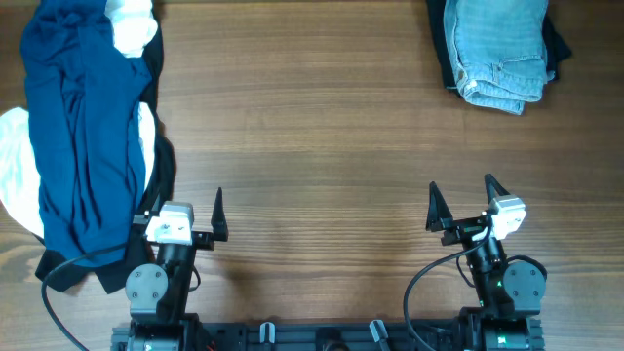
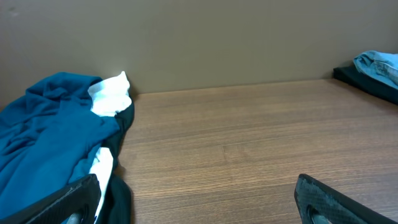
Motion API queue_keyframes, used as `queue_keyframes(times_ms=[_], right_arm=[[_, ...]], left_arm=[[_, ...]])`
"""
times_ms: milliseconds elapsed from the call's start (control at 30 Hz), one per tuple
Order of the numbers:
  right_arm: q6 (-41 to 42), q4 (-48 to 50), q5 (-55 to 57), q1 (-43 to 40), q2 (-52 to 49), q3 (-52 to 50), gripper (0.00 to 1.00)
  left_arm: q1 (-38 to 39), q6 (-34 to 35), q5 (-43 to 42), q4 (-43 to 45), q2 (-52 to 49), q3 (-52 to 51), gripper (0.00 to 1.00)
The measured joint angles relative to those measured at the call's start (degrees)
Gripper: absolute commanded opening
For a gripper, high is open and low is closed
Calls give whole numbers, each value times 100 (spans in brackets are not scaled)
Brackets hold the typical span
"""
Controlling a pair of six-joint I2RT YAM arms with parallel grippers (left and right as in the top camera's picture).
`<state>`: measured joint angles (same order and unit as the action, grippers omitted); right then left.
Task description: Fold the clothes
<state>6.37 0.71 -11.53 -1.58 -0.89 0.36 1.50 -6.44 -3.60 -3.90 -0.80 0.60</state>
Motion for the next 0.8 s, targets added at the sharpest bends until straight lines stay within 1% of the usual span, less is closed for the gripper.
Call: queue_keyframes(times_ms=[800], right_arm=[[-111, 0, 48, 0, 0, 0, 100]], left_arm=[[0, 0, 0, 0, 0, 0, 100]])
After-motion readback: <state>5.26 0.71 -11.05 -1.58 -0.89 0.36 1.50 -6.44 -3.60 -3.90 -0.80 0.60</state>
